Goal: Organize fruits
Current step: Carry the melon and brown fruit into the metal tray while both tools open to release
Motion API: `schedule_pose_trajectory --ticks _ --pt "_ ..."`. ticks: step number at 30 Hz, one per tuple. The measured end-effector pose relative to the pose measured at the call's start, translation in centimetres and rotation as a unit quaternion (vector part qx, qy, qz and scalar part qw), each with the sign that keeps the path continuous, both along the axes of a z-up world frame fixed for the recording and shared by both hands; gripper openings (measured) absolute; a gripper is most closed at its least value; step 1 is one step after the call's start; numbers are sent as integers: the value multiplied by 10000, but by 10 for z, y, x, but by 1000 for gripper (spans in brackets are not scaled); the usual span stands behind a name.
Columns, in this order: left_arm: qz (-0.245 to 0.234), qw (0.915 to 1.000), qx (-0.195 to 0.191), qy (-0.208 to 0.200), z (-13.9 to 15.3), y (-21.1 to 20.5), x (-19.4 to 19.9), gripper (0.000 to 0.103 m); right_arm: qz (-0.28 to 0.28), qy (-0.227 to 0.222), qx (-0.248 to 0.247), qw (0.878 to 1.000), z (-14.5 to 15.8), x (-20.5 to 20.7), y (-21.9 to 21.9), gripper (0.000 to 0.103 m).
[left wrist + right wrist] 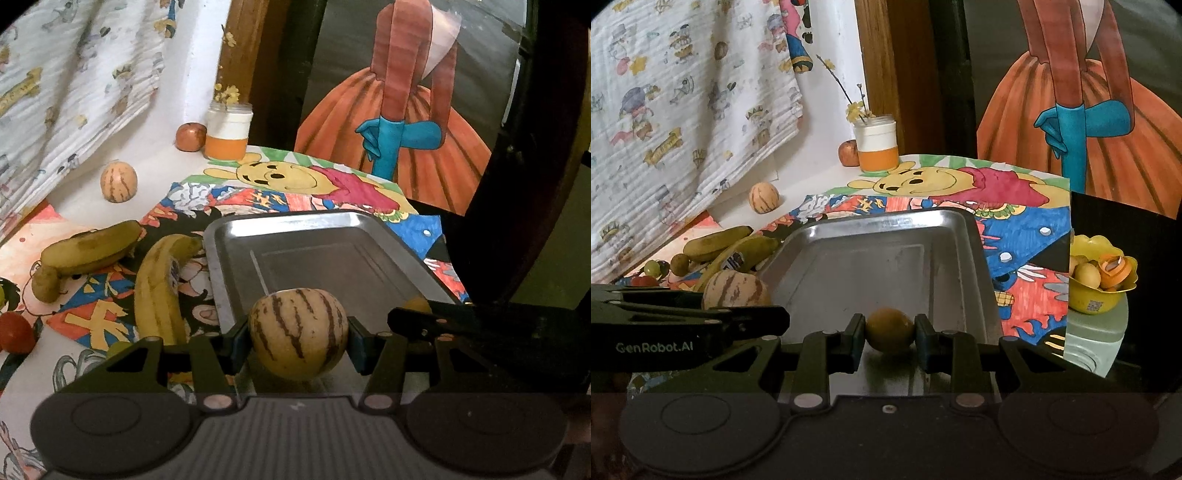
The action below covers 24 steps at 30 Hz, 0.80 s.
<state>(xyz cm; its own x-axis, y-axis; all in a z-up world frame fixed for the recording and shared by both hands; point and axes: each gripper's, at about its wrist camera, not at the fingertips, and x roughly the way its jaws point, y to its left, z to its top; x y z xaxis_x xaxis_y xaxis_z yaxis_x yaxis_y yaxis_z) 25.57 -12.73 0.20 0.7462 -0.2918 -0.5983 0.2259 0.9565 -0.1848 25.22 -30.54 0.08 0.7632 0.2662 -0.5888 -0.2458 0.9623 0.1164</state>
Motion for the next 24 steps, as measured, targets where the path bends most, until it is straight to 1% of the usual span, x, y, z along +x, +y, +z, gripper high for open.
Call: schedule_pose_trajectory --ticks 9,12,16,18,21,24 --pt "-37 9999 37 108 -4 -3 4 58 -36 28 -31 10000 0 0 0 32" --pt "-48 9999 5 162 -5 -4 5 58 -48 34 -50 10000 0 0 1 35" --pt "-41 9991 -268 311 -7 2 8 58 -69 33 -90 9999 0 -3 1 40" --pt "-36 9990 -310 331 -8 3 9 58 -93 23 -90 9999 1 -5 0 43" --pt "-16 9989 -344 304 -6 4 7 60 -165 -19 -95 9998 3 -10 -2 46" --pt "34 9986 -437 294 -3 7 6 63 -221 -94 -120 9996 7 -16 -4 52"
